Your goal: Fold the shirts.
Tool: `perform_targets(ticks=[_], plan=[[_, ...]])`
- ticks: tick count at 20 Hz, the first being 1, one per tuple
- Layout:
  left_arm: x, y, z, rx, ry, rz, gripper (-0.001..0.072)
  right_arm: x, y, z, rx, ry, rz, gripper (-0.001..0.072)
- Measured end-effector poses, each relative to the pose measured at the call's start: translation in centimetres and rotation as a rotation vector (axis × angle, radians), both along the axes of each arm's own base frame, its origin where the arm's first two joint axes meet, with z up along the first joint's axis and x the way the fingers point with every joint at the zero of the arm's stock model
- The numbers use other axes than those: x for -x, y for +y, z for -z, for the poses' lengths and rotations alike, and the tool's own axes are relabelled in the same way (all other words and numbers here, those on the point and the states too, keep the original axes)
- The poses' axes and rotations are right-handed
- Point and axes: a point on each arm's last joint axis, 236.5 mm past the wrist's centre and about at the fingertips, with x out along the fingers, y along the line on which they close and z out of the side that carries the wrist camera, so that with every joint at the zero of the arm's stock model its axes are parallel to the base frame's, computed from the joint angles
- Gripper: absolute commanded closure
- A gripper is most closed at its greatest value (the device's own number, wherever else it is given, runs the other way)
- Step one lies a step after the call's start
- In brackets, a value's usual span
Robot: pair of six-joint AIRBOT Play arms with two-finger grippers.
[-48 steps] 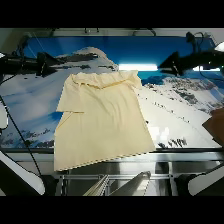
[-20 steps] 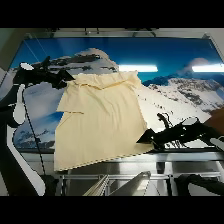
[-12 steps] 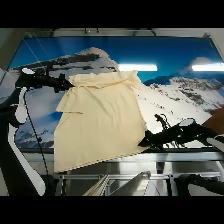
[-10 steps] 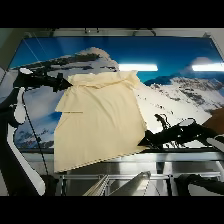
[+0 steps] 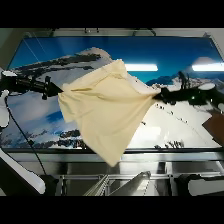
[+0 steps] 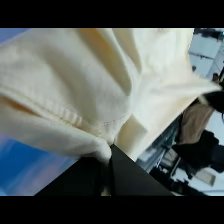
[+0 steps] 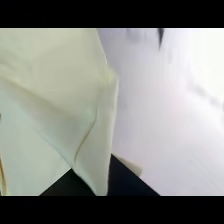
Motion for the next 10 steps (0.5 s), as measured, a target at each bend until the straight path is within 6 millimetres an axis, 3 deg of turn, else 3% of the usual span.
perform_targets(ticks=[2, 3, 4, 5, 7, 8, 10], plan=[[4.4, -2.1, 0.7, -0.019, 0.122, 0.073, 0.0678, -5.2, -1.1, -1.0, -0.014, -0.072, 0.024, 0.0677], [6.4, -3.0, 1.1, -0.03, 0.172, 0.106, 0.0677, -7.3, -1.3, -1.3, -0.037, -0.1, 0.039, 0.0476], [8.4, -4.0, 1.5, -0.042, 0.217, 0.142, 0.0629, -9.1, -1.3, -1.6, -0.062, -0.123, 0.054, 0.0402], [9.9, -4.8, 1.7, -0.049, 0.25, 0.171, 0.0425, -10.6, -1.3, -1.9, -0.09, -0.141, 0.067, 0.0416], [12.2, -6.0, 1.9, -0.062, 0.287, 0.22, 0.01, -12.2, -1.5, -2.6, -0.135, -0.163, 0.083, 0.0416], [12.8, -6.3, 1.9, -0.069, 0.289, 0.236, -0.001, -12.6, -1.9, -3.0, -0.151, -0.17, 0.091, 0.0415], [13.0, -6.5, 1.3, -0.083, 0.263, 0.259, -0.0009, -12.6, -3.5, -4.0, -0.178, -0.181, 0.097, 0.0416]])
